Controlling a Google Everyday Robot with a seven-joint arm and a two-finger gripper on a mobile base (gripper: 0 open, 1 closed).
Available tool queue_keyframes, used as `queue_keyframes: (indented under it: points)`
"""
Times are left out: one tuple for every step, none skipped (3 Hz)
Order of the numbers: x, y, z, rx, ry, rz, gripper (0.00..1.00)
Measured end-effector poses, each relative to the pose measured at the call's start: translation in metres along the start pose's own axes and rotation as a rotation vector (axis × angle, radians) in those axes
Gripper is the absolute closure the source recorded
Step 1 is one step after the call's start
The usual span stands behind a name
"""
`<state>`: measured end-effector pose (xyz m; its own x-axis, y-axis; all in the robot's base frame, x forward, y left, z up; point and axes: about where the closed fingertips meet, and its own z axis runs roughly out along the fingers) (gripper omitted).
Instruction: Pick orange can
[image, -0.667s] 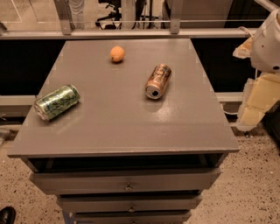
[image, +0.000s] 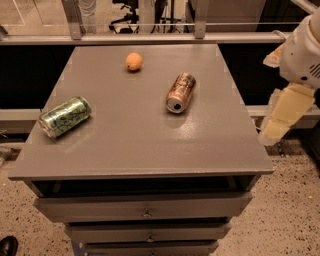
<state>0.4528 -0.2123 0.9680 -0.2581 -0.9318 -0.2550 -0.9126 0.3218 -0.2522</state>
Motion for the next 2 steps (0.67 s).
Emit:
queue_keyframes:
  points:
    - [-0.014, -0.027, 0.032, 0.031, -0.056, 0.12, 0.0]
    - [-0.029, -0.058, 0.065, 0.058, -0.106, 0.272, 0.0]
